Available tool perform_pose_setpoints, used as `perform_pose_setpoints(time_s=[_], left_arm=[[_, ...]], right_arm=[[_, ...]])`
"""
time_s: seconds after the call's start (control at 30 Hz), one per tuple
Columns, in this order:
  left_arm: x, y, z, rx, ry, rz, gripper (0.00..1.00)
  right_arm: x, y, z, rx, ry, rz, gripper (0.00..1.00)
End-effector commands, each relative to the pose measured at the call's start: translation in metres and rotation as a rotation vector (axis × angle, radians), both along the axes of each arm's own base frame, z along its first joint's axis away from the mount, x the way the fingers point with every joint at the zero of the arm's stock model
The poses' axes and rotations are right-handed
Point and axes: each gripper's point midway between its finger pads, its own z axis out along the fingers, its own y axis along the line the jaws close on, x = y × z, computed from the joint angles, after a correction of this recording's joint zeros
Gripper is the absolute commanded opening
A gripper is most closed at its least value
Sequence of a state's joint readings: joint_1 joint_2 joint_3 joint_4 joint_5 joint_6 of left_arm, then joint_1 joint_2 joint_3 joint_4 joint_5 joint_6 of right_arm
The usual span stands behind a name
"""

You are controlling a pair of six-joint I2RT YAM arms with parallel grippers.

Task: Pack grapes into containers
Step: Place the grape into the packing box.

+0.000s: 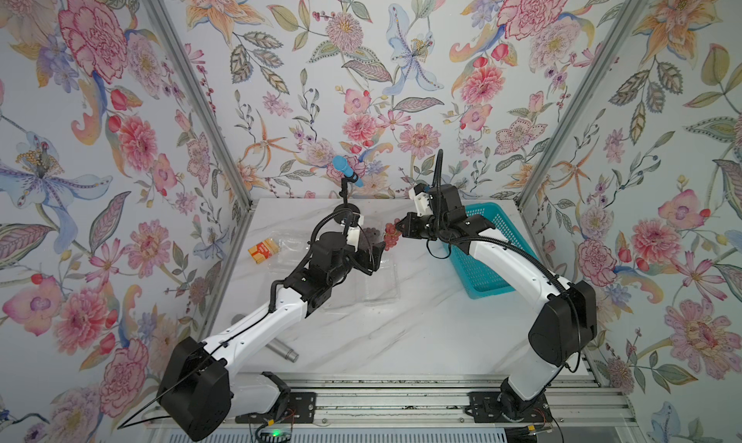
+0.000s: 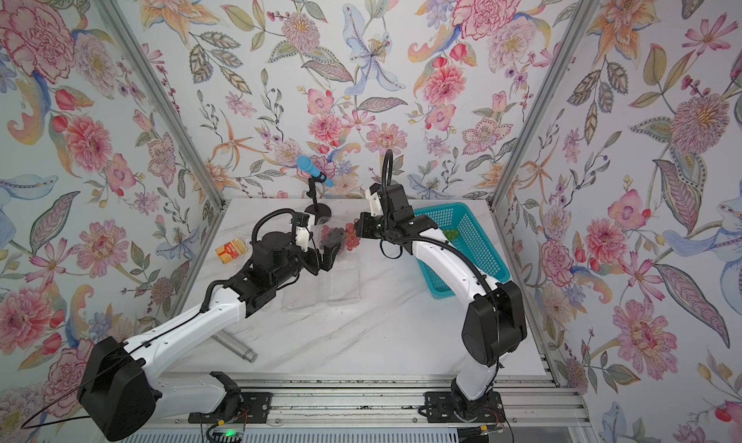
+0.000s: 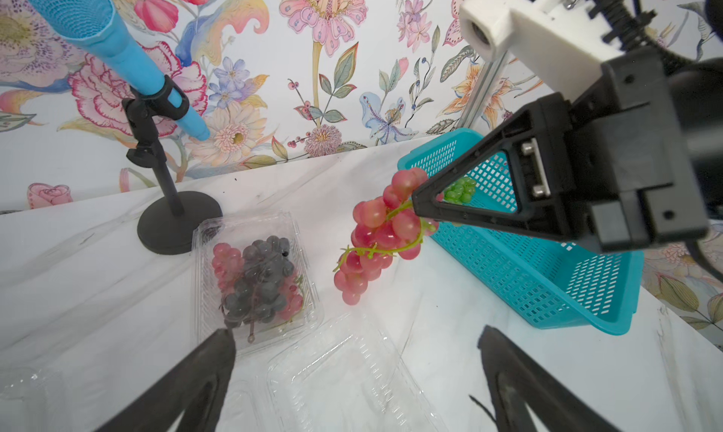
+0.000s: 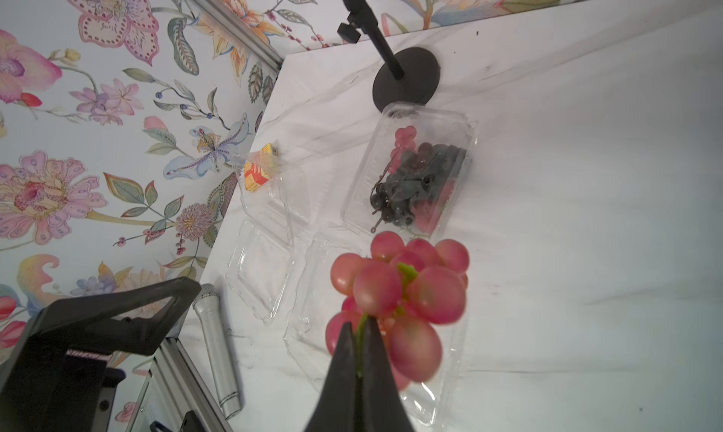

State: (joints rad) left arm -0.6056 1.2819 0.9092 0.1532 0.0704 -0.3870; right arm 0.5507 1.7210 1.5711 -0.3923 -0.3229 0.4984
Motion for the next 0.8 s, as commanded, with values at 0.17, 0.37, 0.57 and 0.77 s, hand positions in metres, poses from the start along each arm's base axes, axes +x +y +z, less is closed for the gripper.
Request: perform_pose_setpoints(time_s=[0.17, 0.37, 0.57, 0.77], left_arm=[[-0.007, 0.027, -0.001, -0.05, -0.006, 0.09, 1.0], [-0.01, 0.03, -0.01, -0.054, 0.008, 0.098, 1.0], [-0.01, 0.028, -0.015, -0.064, 0.018, 0.089, 1.0], [-0.011, 0.028, -0.019, -0.061, 0.025, 0.088, 1.0]], right_arm=[[-0.034, 0.029, -0.035, 0.029, 0.081, 0.06, 0.0], [-0.048, 0.035, -0.084, 0.042, 0.165, 0.076, 0.0], [-0.056, 0.03, -0.124, 0.013, 0.228, 0.066, 0.0], [-0.06, 0.024, -0.151, -0.026, 0.262, 0.05, 0.0]])
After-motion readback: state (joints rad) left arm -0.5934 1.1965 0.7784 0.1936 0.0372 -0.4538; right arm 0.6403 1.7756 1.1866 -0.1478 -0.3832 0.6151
